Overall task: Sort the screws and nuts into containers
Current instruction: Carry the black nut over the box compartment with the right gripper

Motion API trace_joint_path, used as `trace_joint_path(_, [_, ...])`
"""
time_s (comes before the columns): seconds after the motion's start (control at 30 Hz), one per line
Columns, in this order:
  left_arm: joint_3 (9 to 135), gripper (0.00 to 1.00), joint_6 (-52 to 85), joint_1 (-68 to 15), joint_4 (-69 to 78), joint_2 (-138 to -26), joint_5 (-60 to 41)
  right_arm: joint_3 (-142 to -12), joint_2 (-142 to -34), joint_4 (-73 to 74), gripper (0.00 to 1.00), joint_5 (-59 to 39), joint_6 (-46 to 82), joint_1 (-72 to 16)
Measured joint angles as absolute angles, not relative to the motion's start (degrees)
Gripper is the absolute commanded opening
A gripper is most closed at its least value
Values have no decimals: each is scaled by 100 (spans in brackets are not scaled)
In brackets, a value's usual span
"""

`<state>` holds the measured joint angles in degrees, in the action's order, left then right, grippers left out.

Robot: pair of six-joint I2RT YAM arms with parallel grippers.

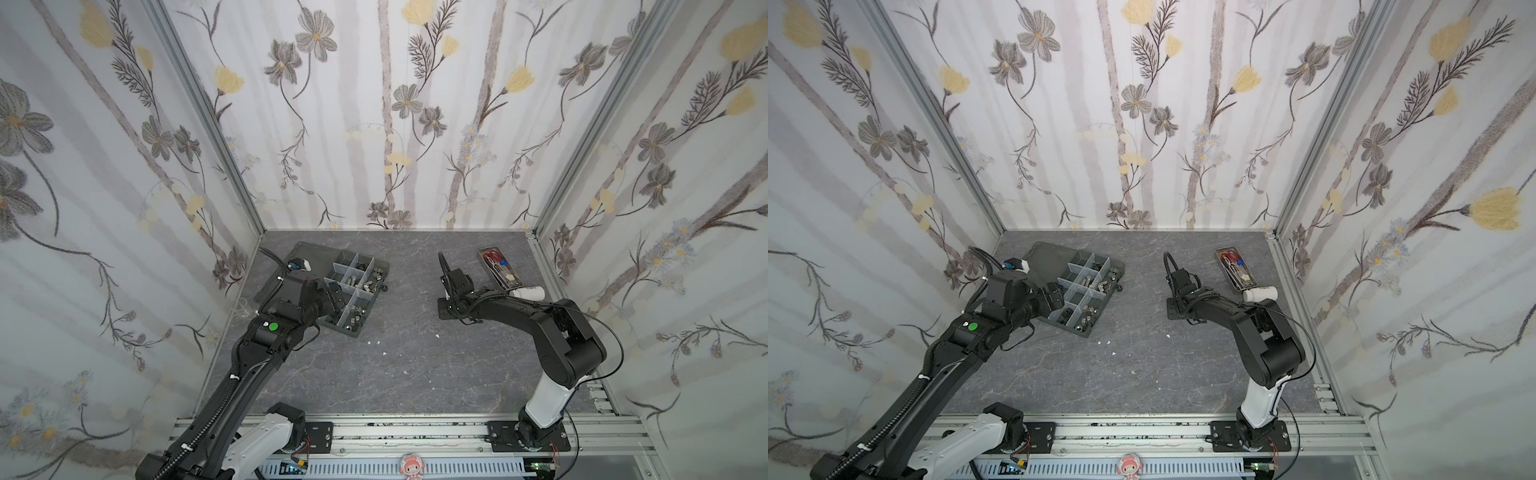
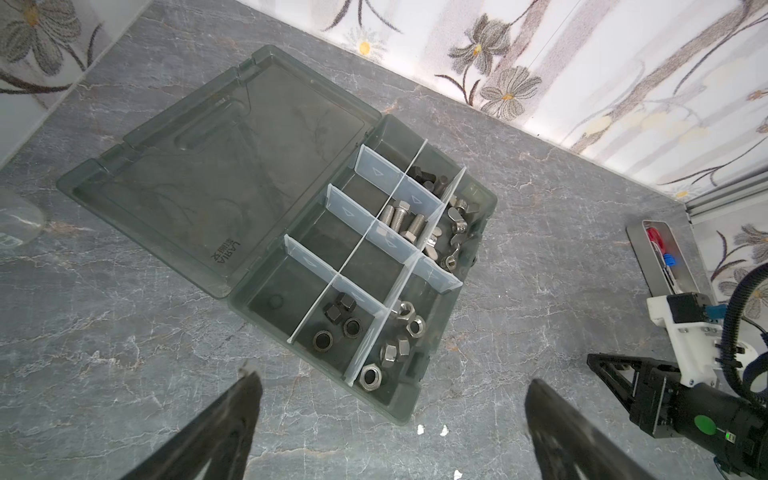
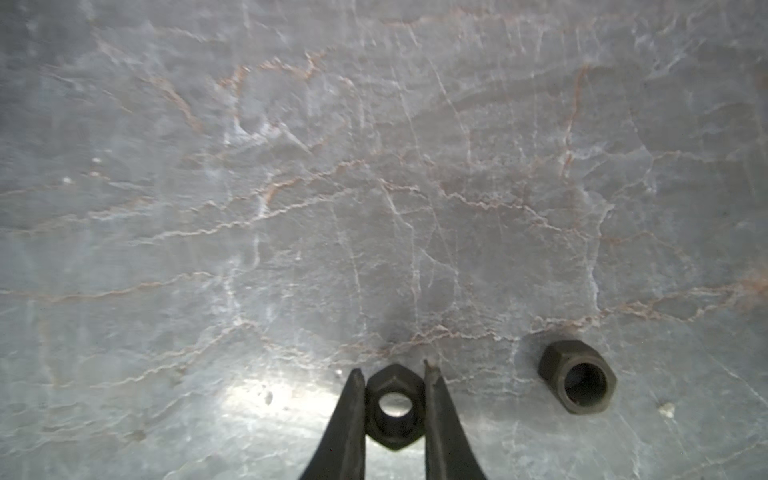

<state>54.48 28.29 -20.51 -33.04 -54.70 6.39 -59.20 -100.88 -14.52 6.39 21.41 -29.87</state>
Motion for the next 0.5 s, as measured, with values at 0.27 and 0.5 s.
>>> trace_joint_path(0.27, [5752, 100, 2832, -2051, -3444, -5004, 639, -6416, -9793, -1240, 14, 183, 2202, -3645])
trace_joint_path(0.5, [5988, 100, 2832, -2051, -3616, -4644, 633, -7467, -10267, -998, 14, -123, 2342, -4399])
